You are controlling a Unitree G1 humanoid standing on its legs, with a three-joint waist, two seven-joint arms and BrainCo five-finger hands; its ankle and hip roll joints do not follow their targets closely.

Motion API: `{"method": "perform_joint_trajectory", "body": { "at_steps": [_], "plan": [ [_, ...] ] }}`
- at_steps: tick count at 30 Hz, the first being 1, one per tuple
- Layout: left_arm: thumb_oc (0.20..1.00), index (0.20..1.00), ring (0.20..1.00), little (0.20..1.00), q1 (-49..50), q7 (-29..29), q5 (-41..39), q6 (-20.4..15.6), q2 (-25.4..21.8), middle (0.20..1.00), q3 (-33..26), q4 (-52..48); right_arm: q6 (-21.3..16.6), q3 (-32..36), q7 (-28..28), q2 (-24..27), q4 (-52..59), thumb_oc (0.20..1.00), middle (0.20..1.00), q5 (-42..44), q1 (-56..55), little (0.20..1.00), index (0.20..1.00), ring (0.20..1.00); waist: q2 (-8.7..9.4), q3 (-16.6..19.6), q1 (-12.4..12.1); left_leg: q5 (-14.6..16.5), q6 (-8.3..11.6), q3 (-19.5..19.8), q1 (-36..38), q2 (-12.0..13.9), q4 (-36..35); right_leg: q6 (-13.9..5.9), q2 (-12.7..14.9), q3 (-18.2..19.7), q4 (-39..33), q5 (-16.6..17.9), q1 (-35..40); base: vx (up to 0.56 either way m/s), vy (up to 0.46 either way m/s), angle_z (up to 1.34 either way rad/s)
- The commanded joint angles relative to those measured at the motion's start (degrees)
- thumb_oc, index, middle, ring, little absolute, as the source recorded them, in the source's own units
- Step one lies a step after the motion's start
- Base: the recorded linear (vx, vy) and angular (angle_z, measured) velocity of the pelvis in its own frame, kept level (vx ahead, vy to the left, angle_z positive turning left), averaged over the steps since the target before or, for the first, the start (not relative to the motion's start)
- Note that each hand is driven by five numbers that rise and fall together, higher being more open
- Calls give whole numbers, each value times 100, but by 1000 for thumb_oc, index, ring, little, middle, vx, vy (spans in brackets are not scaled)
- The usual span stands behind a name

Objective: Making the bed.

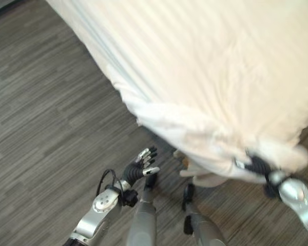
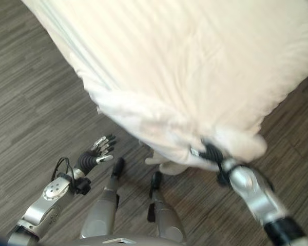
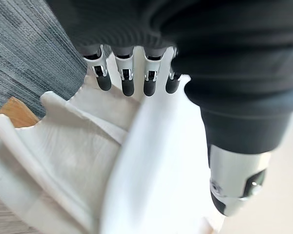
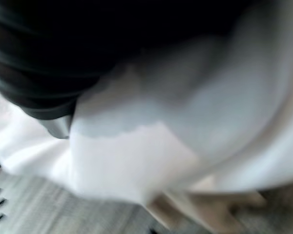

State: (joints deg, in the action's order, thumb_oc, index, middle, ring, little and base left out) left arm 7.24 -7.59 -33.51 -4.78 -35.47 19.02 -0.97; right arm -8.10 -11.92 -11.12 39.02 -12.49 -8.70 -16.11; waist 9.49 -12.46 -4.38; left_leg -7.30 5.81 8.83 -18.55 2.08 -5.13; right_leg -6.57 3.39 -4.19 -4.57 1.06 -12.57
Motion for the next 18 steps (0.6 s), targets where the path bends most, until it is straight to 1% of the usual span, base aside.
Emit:
{"method": "perform_joint_trajectory", "body": {
  "at_steps": [1,2,3,4,5,6,8,10,11,12,15,17,18],
  "plan": [
    [1000,1000,1000,1000,42,-202,-66,-202,120,1000,-358,-86,619,-300,-71,-145,-2038,200,200,-194,157,200,200,200,-184,-168,90,387,-289,210,780,-111,13,-190,165,-19,-43,609,-96,101,40,13],
    [1000,1000,1000,1000,109,-210,-100,-185,89,1000,-379,-100,634,-262,69,-480,-2602,200,200,-58,168,200,200,200,-176,-118,91,422,-314,205,902,-121,13,-191,176,14,-43,593,12,100,45,11],
    [1000,1000,1000,1000,157,-226,-131,-174,100,1000,-390,-86,670,-279,108,-666,-2958,200,200,23,187,200,200,200,-193,-56,88,437,-327,207,956,-130,13,-187,186,22,-43,582,78,83,46,5],
    [1000,1000,1000,1000,193,-230,-144,-160,83,1000,-394,-80,692,-282,207,-893,-3408,1000,1000,149,265,1000,1000,1000,-199,-5,80,450,-339,199,1014,-133,13,-193,193,30,-43,572,136,91,50,3],
    [1000,1000,1000,1000,249,-277,-178,-108,72,1000,-424,-98,683,-402,309,-1351,-4626,1000,1000,357,497,1000,1000,1000,-221,91,16,487,-374,220,1143,-167,13,-202,221,20,-43,549,279,64,37,3],
    [1000,1000,1000,1000,249,-278,-178,-108,70,1000,-425,-98,680,-404,311,-1353,-4631,1000,1000,357,501,1000,1000,1000,-219,87,17,487,-374,220,1146,-167,13,-202,221,21,-43,549,283,61,42,3],
    [1000,1000,1000,1000,241,-316,-193,-76,65,1000,-416,-121,734,-449,333,-1655,-5273,1000,1000,506,663,1000,1000,1000,-257,180,-38,513,-397,227,1231,-187,13,-213,232,27,-43,538,366,13,20,0],
    [1000,1000,1000,1000,223,-331,-199,-66,67,1000,-408,-101,751,-482,318,-1742,-5422,1000,1000,553,687,1000,1000,1000,-262,221,-53,534,-407,212,1280,-195,13,-211,235,19,-43,533,415,23,19,3],
    [1000,1000,1000,1000,150,-425,-189,-18,53,1000,-382,-74,802,-545,98,-1816,-5719,1000,1000,619,647,1000,1000,1000,-249,321,-101,578,-425,187,1396,-214,13,-225,244,7,-43,537,524,53,17,4],
    [1000,1000,1000,1000,110,-575,-144,9,44,1000,-340,-80,870,-563,-280,-1811,-5880,1000,1000,746,477,1000,1000,1000,-236,427,-116,602,-437,204,1497,-235,13,-231,264,-1,-43,527,631,64,20,1],
    [1000,1000,1000,1000,50,-782,-148,-30,-33,1000,-273,-54,797,-523,-678,-1475,-5558,1000,1000,1005,183,1000,1000,1000,-195,549,-73,626,-435,210,1601,-257,13,-250,284,-36,-43,519,748,14,6,0],
    [1000,1000,1000,1000,12,-931,-199,-47,-108,1000,-176,-58,734,-638,-1038,-1019,-5043,1000,1000,1027,1,1000,1000,1000,-148,610,-42,635,-423,195,1644,-265,13,-267,290,-56,-43,521,799,1,-7,-4],
    [1000,1000,1000,1000,26,-1093,-264,-78,-289,1000,-67,-72,696,-740,-1697,-187,-3775,1000,1000,1192,-395,1000,1000,1000,-61,658,-1,648,-405,175,1686,-266,13,-287,293,-59,-43,525,836,-1,-7,-9]
  ]
}}
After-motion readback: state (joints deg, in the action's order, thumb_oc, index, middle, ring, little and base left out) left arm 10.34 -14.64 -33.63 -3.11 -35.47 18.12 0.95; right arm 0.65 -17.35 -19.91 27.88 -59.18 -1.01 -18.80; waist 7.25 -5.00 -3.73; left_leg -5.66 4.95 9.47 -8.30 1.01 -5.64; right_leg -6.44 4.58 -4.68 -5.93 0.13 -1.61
